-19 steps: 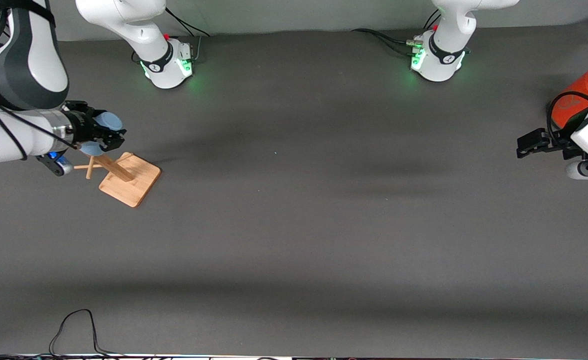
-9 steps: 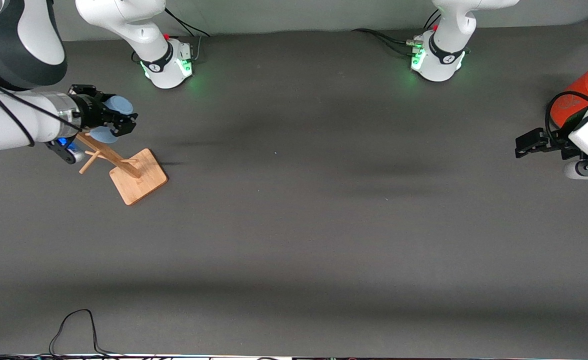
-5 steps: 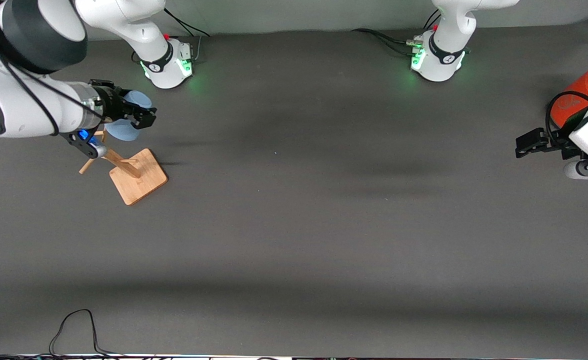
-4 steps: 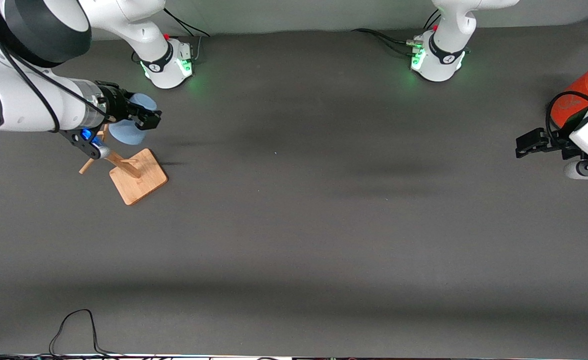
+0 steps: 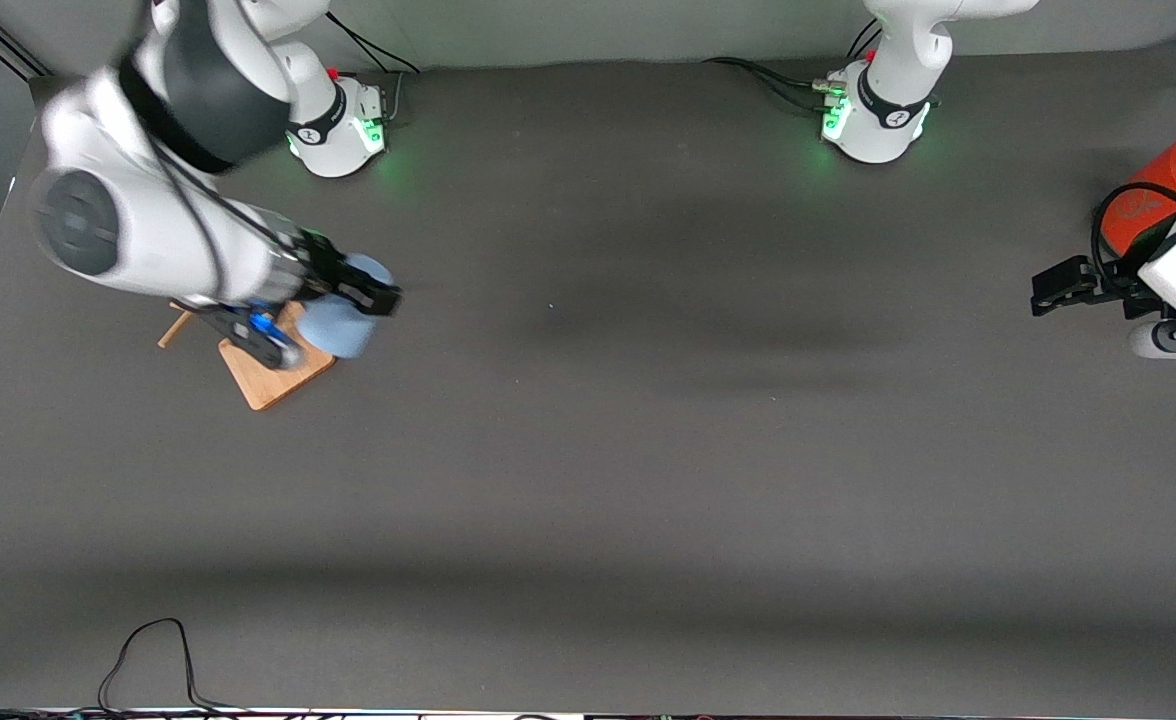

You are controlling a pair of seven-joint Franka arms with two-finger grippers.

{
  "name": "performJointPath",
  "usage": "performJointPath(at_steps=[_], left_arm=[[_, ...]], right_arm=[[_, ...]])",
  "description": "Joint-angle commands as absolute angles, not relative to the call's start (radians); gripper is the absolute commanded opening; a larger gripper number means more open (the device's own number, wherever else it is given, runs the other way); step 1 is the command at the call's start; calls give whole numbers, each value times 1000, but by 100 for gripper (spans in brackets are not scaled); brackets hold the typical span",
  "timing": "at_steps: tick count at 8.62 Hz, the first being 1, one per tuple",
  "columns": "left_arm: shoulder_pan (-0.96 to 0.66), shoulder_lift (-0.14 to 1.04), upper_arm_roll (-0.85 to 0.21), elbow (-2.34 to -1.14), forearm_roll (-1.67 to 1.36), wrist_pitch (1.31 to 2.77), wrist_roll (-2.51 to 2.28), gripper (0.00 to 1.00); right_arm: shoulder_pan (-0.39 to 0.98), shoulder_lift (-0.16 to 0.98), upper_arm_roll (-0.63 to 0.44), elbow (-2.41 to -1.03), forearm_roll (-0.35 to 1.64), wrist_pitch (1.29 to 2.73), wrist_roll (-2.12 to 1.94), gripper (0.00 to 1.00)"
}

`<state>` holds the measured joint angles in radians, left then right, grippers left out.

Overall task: Rotate and upright cup with both arms
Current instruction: 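Carry the blue cup away from the stand with the right gripper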

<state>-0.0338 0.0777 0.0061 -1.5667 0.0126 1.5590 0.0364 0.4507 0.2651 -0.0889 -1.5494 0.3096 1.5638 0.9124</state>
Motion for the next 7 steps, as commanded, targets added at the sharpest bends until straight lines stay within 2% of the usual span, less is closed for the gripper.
performJointPath(at_steps=[1,2,7], left_arm=[[-43,54,11,-1585,9,1551,25,100],[-43,55,11,-1585,9,1555,25,100],[-34,54,12,-1585,2,1559,26,100]], right_arm=[[519,484,-92,-1320,330,1627,851,33],[570,567,-92,-1248,331,1691,862,33],[808,785,-94,-1233,331,2154,934,33]])
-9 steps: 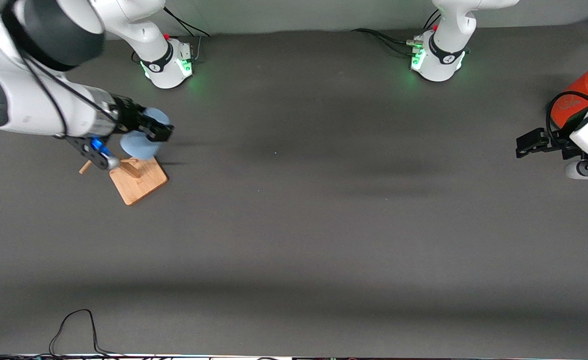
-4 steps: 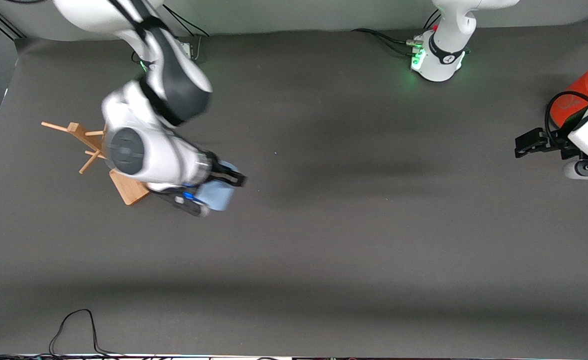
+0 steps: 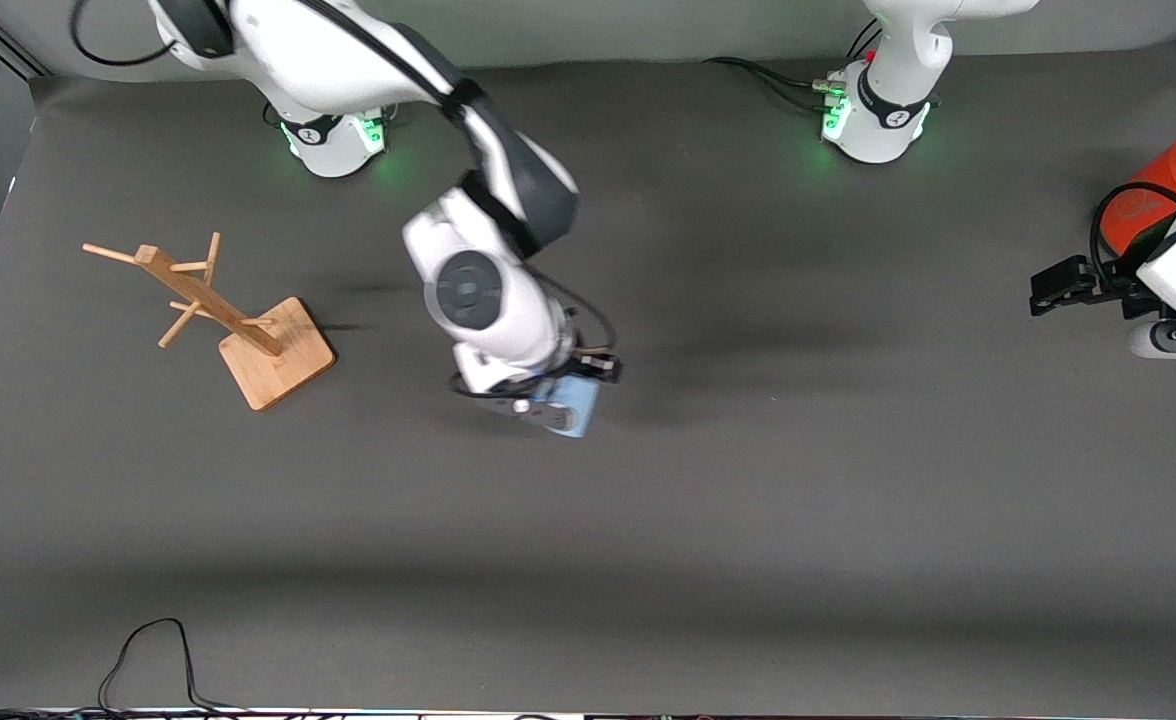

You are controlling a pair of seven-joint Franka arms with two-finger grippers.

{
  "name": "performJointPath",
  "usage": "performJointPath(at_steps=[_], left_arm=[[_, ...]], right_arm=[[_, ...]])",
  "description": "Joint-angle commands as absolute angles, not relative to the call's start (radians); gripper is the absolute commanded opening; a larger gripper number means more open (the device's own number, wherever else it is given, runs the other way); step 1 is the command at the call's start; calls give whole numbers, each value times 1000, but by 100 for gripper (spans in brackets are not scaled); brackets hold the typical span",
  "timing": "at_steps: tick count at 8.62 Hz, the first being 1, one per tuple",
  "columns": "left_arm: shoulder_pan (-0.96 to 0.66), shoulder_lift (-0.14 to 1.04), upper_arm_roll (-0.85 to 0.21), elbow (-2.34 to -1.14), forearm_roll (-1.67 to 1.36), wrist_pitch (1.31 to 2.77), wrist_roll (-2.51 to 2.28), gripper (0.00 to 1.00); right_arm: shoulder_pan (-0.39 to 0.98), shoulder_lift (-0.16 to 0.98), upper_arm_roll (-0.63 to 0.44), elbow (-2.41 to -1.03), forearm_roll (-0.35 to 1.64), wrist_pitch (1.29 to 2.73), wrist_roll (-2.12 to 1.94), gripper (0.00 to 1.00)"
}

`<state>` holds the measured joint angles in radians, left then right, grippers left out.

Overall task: Rotate and upright cup with both arms
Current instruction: 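Carry the blue cup away from the stand with the right gripper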

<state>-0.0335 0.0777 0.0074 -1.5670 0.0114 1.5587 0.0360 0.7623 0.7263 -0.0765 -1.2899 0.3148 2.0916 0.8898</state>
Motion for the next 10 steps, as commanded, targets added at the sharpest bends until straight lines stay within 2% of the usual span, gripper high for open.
performJointPath(at_steps=[1,4,6,7,8,9,10], left_arm=[[-31,54,12,-1585,-2,1560,29,100],[-29,55,20,-1585,-2,1568,32,100],[-28,60,20,-1586,-2,1574,38,100],[-22,61,20,-1586,-2,1575,40,100],[-21,61,20,-1586,-3,1574,40,100],[-21,60,20,-1586,-3,1575,40,100],[-21,60,20,-1586,-5,1574,40,100]], right_arm=[[852,822,-94,-1233,321,2214,942,33],[943,929,-103,-1246,290,2362,985,33],[977,943,-107,-1273,249,2365,999,37],[982,953,-107,-1275,227,2365,1018,53],[982,965,-107,-1275,227,2367,1029,65],[982,966,-107,-1275,227,2384,1049,100],[980,963,-106,-1275,227,2384,1051,100]])
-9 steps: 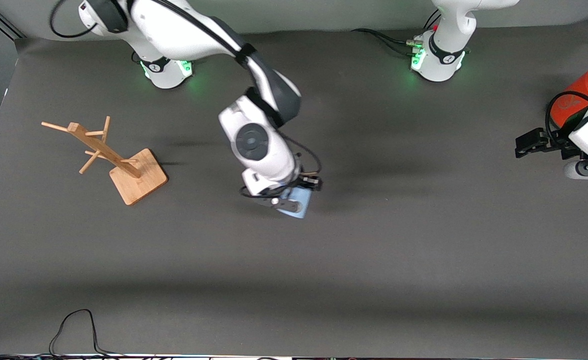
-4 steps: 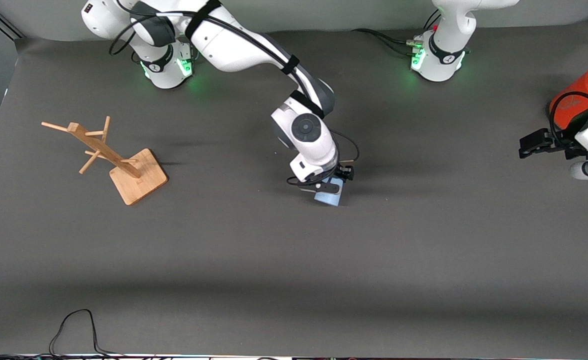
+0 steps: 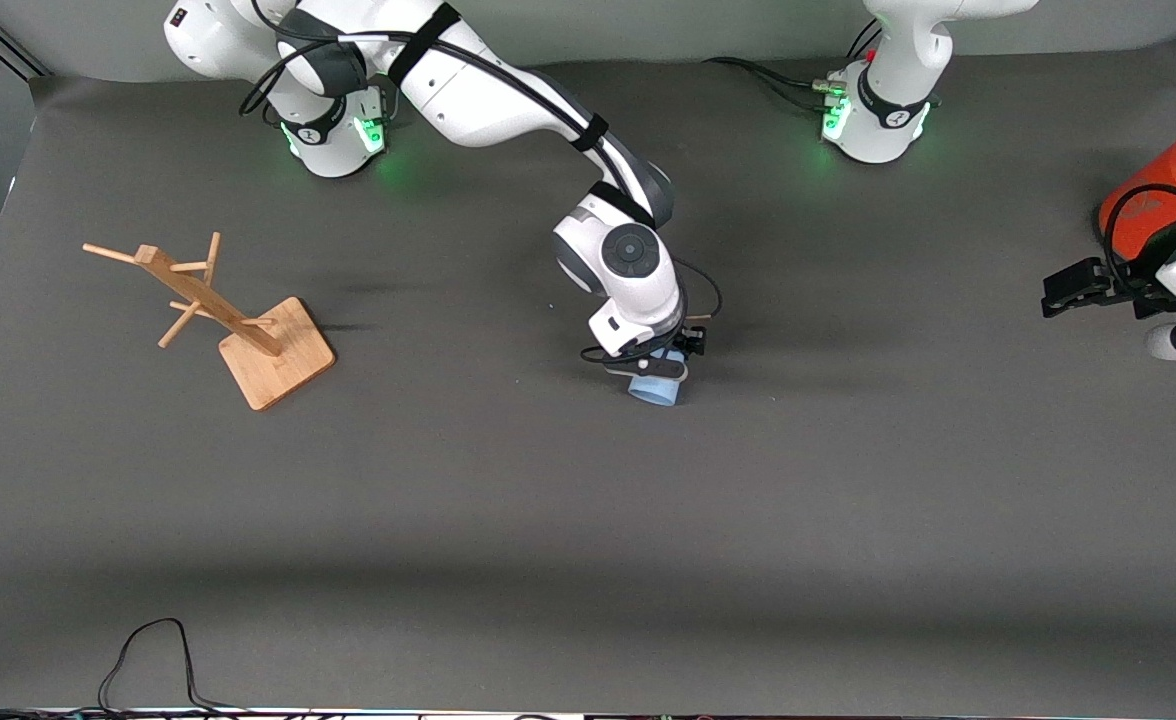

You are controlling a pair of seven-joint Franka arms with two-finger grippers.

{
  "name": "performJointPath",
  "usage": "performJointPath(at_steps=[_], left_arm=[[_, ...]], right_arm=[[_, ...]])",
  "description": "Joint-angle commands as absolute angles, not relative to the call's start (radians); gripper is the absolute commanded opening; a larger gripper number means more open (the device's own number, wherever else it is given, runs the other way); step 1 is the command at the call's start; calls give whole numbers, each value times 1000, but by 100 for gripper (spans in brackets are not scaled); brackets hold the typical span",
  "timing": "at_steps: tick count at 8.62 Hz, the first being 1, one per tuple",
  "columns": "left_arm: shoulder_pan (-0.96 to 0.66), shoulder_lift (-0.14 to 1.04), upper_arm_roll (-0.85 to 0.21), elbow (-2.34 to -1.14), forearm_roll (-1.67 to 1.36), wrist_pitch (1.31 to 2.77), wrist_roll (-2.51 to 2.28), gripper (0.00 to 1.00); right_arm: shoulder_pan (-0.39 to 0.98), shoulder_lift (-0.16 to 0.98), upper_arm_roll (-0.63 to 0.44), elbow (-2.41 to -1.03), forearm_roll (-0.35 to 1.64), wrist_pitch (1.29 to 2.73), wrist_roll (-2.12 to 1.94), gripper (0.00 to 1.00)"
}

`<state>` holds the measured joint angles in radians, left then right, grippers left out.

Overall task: Rotate and upright cup with both arms
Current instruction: 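Carry the blue cup away from the stand with the right gripper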

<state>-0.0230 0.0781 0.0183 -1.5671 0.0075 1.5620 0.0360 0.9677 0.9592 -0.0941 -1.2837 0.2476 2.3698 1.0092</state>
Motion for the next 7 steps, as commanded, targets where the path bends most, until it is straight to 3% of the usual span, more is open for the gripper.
performJointPath(at_steps=[1,4,7], left_arm=[[-21,57,20,-1586,-5,1574,41,100],[-20,57,20,-1585,-6,1574,41,100],[-21,63,20,-1586,-6,1583,41,100]], right_arm=[[977,953,-106,-1275,230,2375,1051,100],[971,896,-107,-1278,229,2283,1039,100],[965,670,-152,-1456,229,2185,891,100]])
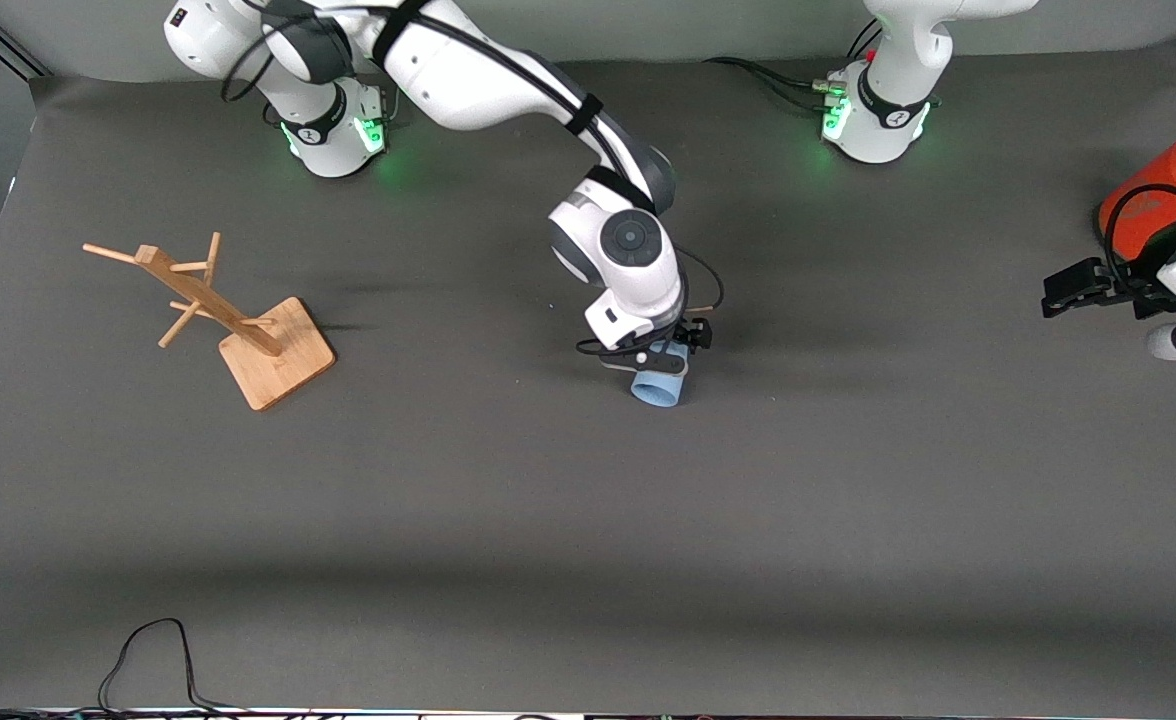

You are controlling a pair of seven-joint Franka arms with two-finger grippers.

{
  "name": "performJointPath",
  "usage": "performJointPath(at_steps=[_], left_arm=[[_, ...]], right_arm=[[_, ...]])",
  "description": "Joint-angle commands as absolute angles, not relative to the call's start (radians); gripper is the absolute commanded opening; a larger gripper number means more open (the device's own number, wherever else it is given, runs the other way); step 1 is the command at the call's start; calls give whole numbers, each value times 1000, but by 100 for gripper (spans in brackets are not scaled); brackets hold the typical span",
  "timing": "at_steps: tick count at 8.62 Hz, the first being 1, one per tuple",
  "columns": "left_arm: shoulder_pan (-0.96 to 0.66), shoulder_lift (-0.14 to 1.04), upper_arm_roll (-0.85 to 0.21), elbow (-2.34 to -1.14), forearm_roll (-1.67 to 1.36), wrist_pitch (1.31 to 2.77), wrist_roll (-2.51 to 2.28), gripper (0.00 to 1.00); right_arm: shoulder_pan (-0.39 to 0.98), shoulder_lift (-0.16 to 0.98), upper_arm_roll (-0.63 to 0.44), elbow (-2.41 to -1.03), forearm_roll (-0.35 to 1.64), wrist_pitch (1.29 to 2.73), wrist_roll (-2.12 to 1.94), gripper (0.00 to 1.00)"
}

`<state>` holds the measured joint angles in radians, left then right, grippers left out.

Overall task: Rotate and upright cup with both arms
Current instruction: 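Lower the blue cup onto the table and open the right gripper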

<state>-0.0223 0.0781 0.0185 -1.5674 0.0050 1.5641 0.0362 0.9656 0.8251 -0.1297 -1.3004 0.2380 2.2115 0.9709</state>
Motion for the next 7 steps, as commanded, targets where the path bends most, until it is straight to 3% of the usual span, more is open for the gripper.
performJointPath(at_steps=[1,3,6,7], left_arm=[[-23,64,18,-1586,-8,1588,43,100],[-35,72,17,-1586,-31,1594,43,100],[-102,118,11,-1586,-89,1652,6,100],[-170,156,11,-1582,-77,1675,-202,100]], right_arm=[[956,566,-172,-1551,230,2174,832,100],[922,395,-202,-1681,229,2088,708,100],[925,226,-412,-1720,225,1883,489,100],[927,186,-496,-1720,224,1824,419,100]])
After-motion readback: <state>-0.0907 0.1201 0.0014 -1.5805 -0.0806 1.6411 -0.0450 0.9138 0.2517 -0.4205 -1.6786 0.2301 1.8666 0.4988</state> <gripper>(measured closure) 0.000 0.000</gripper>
